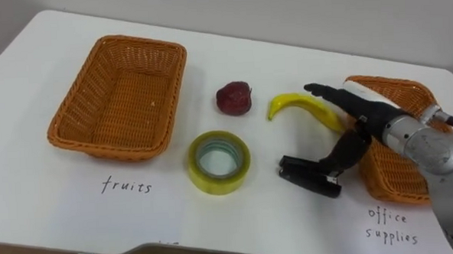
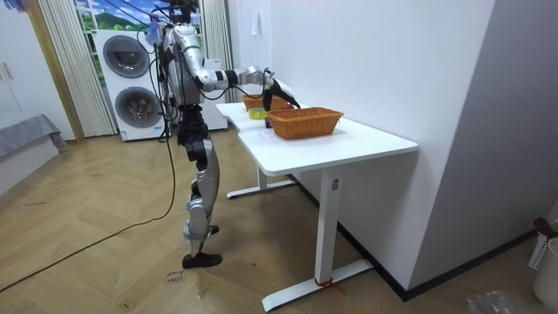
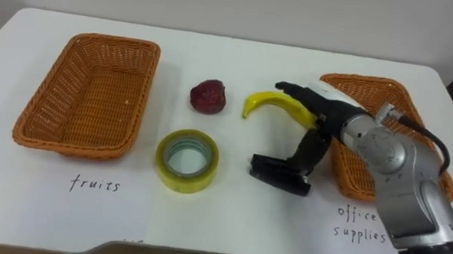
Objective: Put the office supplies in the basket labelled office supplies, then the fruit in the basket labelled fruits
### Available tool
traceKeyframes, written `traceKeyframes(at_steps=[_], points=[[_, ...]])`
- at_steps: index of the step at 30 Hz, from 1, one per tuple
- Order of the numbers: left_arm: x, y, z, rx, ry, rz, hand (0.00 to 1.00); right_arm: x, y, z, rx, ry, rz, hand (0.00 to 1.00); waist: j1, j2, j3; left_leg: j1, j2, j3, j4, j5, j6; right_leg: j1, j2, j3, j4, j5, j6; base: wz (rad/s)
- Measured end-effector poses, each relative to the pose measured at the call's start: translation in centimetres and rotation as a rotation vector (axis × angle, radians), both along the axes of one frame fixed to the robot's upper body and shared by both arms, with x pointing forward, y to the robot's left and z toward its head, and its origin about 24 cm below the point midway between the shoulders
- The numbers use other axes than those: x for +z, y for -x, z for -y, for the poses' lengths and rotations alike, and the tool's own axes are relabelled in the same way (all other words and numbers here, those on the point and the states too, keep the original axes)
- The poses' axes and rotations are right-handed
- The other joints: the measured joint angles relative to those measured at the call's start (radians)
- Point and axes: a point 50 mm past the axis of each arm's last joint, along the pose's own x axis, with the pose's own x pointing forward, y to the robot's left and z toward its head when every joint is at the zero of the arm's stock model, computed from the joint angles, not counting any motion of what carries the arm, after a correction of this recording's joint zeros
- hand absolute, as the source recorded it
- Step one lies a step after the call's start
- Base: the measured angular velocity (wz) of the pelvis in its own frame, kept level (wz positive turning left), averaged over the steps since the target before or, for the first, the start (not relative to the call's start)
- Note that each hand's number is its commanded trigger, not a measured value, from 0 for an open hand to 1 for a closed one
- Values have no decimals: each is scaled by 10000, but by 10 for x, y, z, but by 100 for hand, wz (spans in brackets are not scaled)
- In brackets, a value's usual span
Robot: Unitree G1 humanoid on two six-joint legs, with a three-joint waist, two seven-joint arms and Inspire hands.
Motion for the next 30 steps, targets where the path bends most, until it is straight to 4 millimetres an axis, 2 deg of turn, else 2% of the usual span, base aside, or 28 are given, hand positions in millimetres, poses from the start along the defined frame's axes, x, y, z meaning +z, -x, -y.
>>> traceKeyframes(at_steps=[13,30], points=[[0,-10,2,67,93,201,0,-5,3,-7,482,-1147,-574,0,68,-15,-10,-16,-1,-6,3,0,0,4,1,-2,2,0,0,0],[0,-11,2,160,113,237,0,-8,4,-14,701,-1474,-737,0,108,-51,-37,-111,1,50,3,0,0,-108,7,100,15,0,-1,0]])
